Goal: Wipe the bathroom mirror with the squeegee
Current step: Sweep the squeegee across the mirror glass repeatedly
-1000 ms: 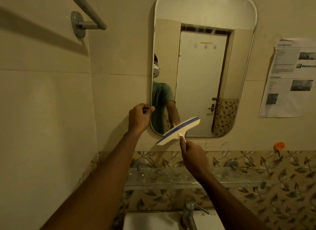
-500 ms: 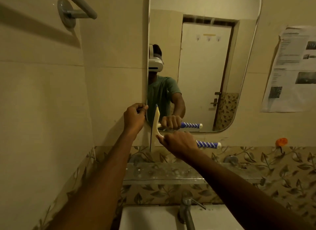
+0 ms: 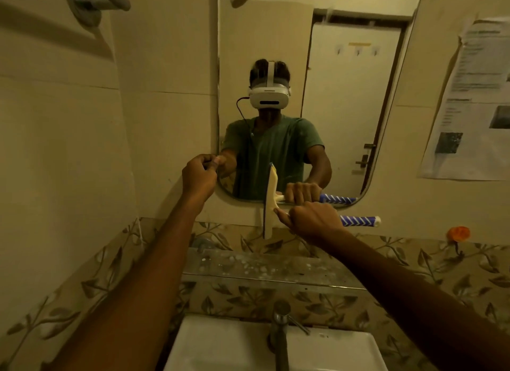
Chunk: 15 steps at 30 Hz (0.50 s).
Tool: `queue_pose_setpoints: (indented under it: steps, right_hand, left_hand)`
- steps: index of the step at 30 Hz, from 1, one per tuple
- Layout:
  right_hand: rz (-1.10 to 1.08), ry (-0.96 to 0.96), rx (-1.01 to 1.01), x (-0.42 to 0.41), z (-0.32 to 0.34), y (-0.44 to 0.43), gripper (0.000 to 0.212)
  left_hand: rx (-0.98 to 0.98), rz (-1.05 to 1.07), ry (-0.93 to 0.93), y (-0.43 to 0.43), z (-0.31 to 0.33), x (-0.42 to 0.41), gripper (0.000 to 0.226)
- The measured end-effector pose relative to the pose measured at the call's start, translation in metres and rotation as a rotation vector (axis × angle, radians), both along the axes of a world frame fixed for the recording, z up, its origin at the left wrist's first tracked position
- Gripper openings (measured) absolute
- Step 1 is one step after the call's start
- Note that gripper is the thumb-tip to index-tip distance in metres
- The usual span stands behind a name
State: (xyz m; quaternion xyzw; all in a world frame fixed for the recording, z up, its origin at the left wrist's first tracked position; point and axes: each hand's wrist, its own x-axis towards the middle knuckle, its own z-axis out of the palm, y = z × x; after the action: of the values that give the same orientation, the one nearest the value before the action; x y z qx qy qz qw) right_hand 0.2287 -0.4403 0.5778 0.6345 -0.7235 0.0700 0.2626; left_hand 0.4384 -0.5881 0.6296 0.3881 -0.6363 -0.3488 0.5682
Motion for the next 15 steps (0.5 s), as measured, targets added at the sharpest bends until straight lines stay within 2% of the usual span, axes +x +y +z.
queue_pose_setpoints:
  steps: [8, 12, 15]
  right_hand:
    - [0.002, -0.022, 0.002, -0.045, -0.002, 0.021, 0.067]
    - [0.024, 0.058, -0.043, -0.063, -0.003, 0.035, 0.071]
    - [0.017, 0.097, -0.023, -0.078, -0.004, 0.045, 0.061]
  left_hand:
    - [-0.018, 0.074, -0.012, 0.005, 0.000, -0.003, 0.026]
    - [-0.017, 0.104, -0.024, 0.006, 0.000, -0.005, 0.027]
    - [-0.028, 0.132, -0.029, 0.007, -0.001, -0.007, 0.028]
